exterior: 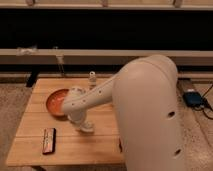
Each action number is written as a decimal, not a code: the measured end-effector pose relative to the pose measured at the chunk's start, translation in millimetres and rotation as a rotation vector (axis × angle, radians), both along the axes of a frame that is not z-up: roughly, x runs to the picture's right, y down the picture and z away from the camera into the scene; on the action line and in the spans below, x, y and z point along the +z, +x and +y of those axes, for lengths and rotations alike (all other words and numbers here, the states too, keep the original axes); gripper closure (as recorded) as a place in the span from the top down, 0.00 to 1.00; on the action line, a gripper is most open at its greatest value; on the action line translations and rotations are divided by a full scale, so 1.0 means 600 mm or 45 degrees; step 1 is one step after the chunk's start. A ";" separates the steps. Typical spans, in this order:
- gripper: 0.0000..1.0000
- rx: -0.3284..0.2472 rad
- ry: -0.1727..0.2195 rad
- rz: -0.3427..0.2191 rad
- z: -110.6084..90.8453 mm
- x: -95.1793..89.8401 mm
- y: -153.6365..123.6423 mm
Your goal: Wipe the white sponge on the table
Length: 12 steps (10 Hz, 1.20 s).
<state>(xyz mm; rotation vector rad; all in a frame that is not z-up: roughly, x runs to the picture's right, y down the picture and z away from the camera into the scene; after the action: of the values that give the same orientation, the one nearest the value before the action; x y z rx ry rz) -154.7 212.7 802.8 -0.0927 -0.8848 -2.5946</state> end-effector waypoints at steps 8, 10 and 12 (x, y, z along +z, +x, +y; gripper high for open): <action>0.14 -0.238 -0.078 -0.163 0.077 -0.064 0.001; 0.14 -0.189 -0.085 -0.125 0.063 -0.052 0.052; 0.14 -0.110 -0.085 -0.068 0.044 -0.036 0.108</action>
<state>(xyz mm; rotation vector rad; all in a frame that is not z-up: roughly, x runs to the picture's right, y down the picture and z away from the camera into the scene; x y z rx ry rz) -89.8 238.8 780.9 -0.0826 -1.0075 -2.6587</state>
